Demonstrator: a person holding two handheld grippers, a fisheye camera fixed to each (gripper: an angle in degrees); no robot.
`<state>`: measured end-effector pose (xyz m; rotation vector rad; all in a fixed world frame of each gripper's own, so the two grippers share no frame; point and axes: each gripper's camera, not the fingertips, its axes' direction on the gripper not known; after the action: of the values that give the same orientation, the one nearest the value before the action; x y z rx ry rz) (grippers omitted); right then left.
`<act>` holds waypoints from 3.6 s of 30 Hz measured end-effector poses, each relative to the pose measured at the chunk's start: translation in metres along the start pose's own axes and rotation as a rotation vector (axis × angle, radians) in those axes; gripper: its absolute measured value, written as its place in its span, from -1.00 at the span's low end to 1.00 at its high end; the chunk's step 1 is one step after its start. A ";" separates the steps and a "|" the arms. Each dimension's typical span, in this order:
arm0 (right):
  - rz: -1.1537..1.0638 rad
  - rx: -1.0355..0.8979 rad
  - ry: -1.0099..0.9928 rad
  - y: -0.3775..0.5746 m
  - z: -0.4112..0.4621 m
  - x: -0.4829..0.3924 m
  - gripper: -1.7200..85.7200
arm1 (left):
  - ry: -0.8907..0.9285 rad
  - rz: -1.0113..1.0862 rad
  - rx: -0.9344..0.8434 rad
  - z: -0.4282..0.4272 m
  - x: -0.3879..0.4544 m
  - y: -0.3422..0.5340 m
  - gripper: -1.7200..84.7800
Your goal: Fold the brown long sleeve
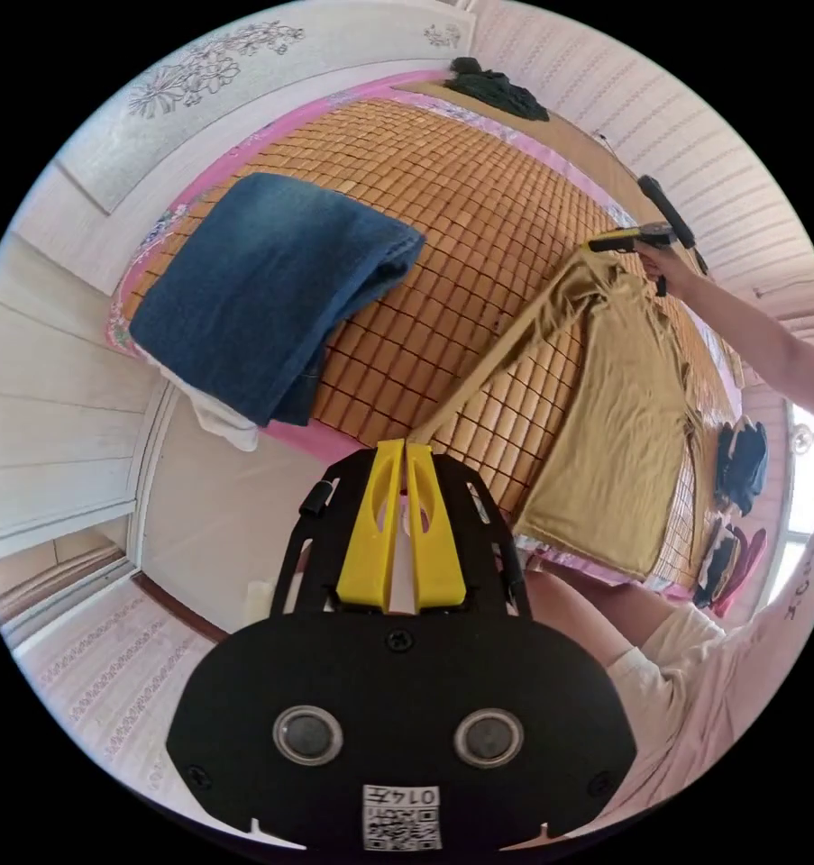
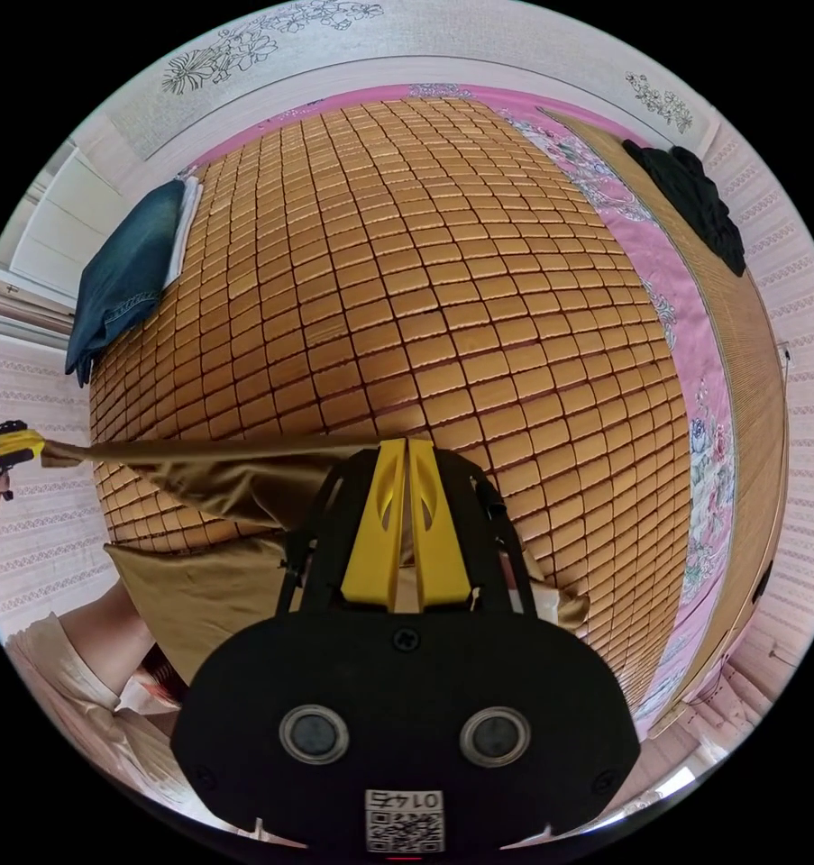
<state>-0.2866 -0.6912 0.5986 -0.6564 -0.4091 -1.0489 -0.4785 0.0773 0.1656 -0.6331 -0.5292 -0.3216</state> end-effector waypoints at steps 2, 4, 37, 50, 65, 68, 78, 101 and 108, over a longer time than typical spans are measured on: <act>0.011 -0.017 -0.001 -0.005 0.007 0.002 -0.98 | -0.053 -0.136 0.017 0.009 -0.026 -0.003 -0.94; 0.018 -0.023 -0.002 -0.007 0.012 0.004 -0.98 | -0.028 -0.183 0.022 0.014 -0.034 -0.003 -0.92; 0.127 0.184 -0.198 0.084 0.071 0.064 -0.78 | 0.022 -0.315 0.055 0.089 -0.004 -0.008 -0.88; 0.694 -0.158 -0.264 0.511 0.167 -0.071 -0.83 | 0.130 0.447 -0.180 0.138 0.195 0.009 -0.86; 0.486 -0.084 -0.134 0.589 0.251 -0.210 -0.70 | -0.032 0.747 -0.201 0.203 0.247 0.063 -0.86; 0.519 -0.054 -0.127 0.597 0.260 -0.219 -0.68 | -0.004 0.765 -0.150 0.204 0.236 0.073 -0.86; 0.670 0.014 -0.164 0.627 0.278 -0.249 -0.66 | 0.166 0.658 0.086 0.175 0.163 0.121 -0.86; -0.005 0.206 -0.058 0.286 0.258 -0.315 -0.74 | 0.149 -0.197 0.494 0.175 -0.110 0.129 -0.82; -0.248 0.225 0.058 0.137 0.284 -0.370 -0.80 | 0.132 -0.209 0.442 0.194 -0.114 0.115 -0.80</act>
<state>-0.3326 -0.2109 0.5456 -0.3788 -0.5589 -1.2326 -0.5923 0.3023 0.1794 -0.1268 -0.5195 -0.4247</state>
